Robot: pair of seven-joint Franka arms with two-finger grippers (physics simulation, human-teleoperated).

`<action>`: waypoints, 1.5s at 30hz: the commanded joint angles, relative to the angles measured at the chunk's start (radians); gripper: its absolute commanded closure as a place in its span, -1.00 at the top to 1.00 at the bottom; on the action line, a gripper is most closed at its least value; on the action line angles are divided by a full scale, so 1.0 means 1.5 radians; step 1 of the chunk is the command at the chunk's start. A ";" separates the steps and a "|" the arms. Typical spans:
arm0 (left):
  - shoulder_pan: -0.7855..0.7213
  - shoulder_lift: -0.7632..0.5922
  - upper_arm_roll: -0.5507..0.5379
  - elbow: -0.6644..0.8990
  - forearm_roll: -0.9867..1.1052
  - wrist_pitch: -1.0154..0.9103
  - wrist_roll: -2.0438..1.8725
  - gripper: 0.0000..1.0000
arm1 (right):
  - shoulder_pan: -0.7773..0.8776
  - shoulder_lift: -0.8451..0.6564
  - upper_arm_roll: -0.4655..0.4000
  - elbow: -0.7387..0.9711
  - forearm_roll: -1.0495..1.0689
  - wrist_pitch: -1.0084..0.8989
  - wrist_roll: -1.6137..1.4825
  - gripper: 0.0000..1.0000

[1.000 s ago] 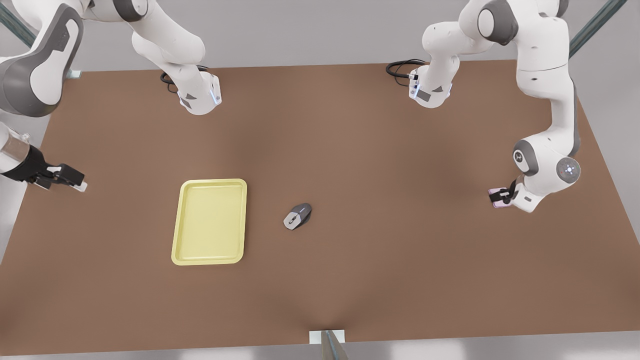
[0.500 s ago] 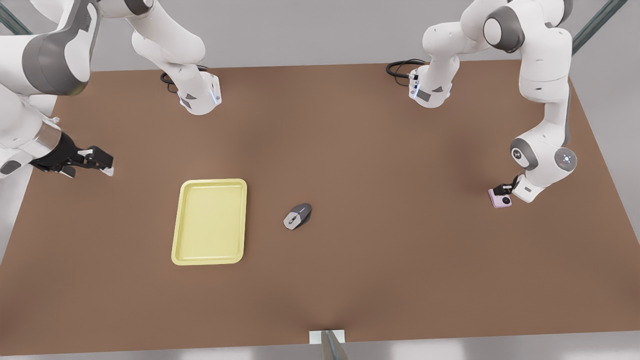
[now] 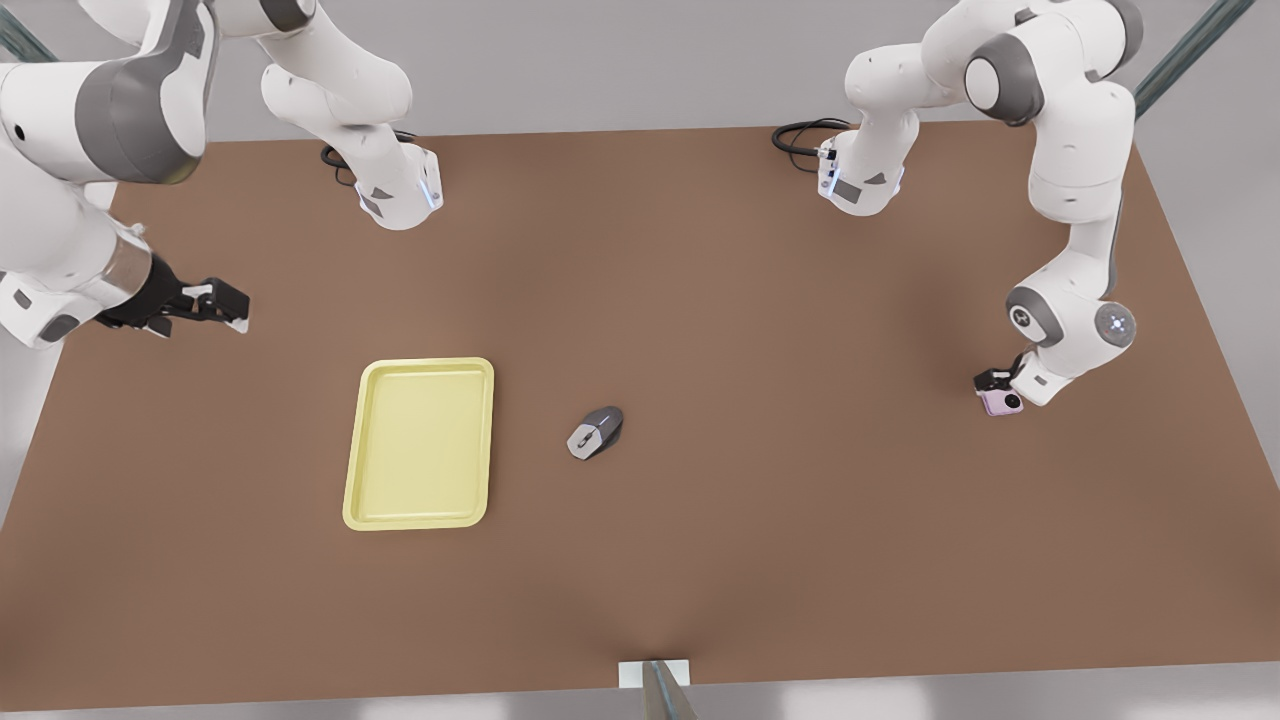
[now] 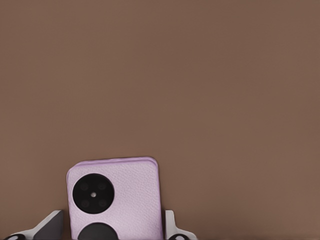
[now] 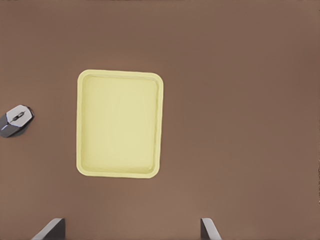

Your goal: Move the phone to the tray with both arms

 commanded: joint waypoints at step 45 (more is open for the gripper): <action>-0.591 0.315 -0.092 0.672 0.020 -0.285 -0.932 0.52 | -0.021 0.009 -0.010 -0.005 -0.011 0.046 -0.035 1.00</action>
